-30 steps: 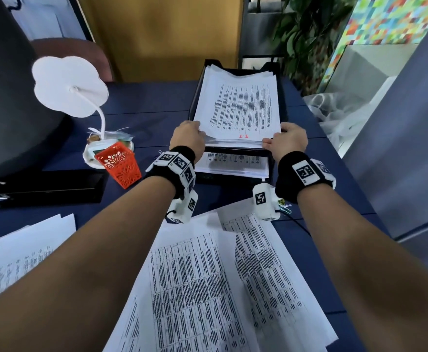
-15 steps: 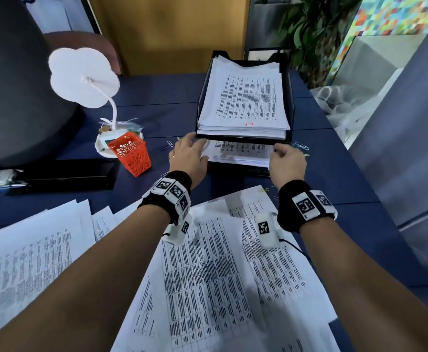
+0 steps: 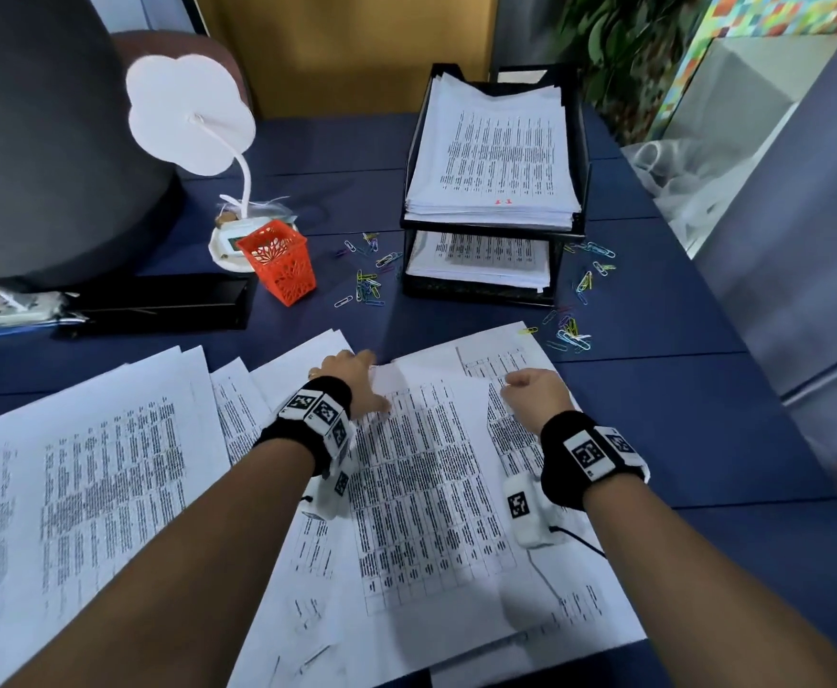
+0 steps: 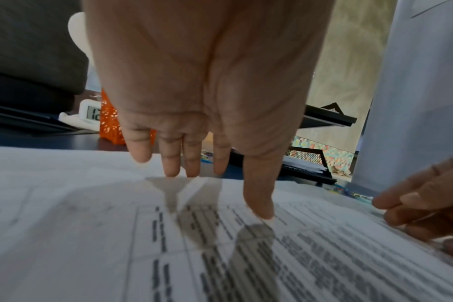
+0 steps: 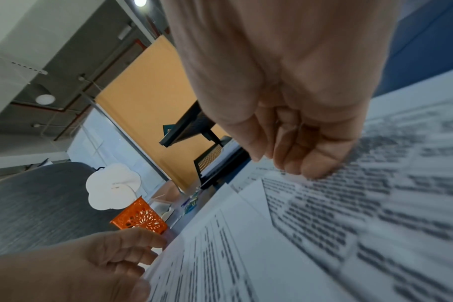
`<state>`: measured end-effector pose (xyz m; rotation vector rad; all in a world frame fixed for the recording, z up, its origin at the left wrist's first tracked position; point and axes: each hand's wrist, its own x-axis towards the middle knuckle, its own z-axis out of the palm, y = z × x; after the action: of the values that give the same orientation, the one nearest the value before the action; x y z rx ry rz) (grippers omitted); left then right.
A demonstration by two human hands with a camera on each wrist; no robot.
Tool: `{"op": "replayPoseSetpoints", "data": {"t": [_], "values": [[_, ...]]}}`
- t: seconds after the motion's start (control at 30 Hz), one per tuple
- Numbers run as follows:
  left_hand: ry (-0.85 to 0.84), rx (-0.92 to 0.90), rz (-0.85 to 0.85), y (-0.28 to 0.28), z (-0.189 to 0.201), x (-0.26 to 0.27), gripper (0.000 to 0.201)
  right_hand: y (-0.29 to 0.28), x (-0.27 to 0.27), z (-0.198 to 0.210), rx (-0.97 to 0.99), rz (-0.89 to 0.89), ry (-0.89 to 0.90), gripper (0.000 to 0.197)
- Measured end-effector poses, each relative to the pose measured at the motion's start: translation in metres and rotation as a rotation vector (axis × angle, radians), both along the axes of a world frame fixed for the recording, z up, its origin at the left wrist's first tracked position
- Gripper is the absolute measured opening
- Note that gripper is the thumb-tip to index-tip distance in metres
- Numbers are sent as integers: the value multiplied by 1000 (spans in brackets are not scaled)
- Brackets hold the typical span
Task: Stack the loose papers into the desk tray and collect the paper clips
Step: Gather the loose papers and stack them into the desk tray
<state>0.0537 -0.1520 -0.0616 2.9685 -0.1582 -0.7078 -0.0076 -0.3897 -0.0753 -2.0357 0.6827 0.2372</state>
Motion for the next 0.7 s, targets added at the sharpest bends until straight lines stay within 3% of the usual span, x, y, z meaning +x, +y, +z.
{"op": "replayPoseSetpoints", "data": {"t": [0.37,0.7], "values": [[-4,-126,58,11,-12,1,108,11,-15,1,221,47,23,53],[22,-18,-98,11,-5,10,111,21,-13,-1,214,88,63,58]]}}
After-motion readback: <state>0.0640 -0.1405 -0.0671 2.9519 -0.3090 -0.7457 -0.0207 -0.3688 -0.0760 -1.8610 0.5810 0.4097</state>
